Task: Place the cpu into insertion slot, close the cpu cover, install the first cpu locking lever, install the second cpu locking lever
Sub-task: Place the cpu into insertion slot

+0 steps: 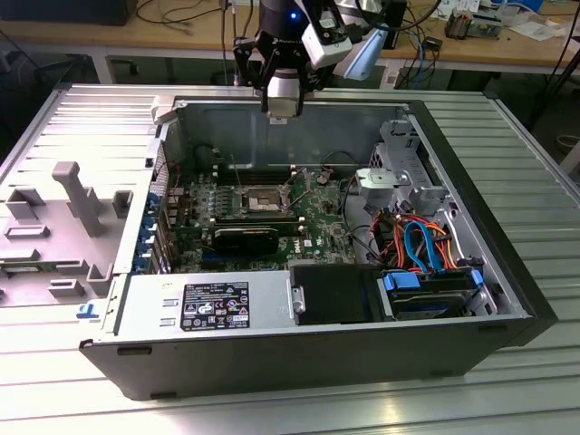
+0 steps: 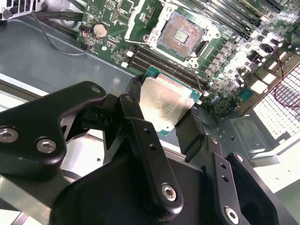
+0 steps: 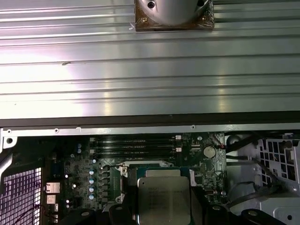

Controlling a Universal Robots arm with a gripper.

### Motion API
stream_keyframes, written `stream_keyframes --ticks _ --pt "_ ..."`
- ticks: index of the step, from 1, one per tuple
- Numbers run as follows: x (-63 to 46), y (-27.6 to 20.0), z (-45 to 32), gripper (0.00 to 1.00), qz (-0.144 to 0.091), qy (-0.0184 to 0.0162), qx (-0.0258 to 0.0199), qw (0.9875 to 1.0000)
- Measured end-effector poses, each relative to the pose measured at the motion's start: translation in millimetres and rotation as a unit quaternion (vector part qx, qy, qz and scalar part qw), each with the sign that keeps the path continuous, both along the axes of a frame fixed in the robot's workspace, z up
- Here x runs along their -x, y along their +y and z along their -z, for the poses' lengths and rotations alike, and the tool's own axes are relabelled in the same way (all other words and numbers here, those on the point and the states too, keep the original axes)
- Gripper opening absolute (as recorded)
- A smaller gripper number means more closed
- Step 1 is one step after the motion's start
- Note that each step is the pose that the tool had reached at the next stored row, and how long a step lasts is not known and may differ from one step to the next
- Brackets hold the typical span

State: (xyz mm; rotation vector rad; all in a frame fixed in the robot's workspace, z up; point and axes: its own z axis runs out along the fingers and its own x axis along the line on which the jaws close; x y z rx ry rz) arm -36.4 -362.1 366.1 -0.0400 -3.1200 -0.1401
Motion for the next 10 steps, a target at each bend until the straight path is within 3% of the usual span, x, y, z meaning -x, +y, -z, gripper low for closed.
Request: stream_keyframes --ticks 10 --pt "3.4 -7.0 4.1 0.55 0.000 0.0000 0.0000 1.0000"
